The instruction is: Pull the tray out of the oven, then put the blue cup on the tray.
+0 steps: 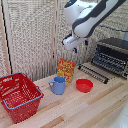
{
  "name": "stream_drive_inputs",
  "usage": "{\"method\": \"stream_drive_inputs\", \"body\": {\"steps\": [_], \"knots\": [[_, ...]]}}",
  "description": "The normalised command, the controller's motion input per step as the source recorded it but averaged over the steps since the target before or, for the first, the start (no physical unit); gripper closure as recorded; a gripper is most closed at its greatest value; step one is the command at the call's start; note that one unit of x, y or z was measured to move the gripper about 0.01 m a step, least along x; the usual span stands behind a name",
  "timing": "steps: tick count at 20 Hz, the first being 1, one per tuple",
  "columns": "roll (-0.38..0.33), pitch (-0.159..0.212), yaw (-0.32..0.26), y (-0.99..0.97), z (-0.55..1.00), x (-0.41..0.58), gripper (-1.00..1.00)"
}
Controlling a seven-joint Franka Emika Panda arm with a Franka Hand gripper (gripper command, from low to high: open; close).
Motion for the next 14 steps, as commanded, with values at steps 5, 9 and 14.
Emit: {"method": "stream_drive_inputs", "body": {"steps": [5,9,14], "knots": [[-0.346,0.068,0.0,-0.54,-0.21,0.022,-1.0],[-0.248,0.158,0.0,-0.63,-0.22,0.045,-1.0],[-0.174,0.125,-0.003,-0.79,-0.08,0.015,-1.0]]}}
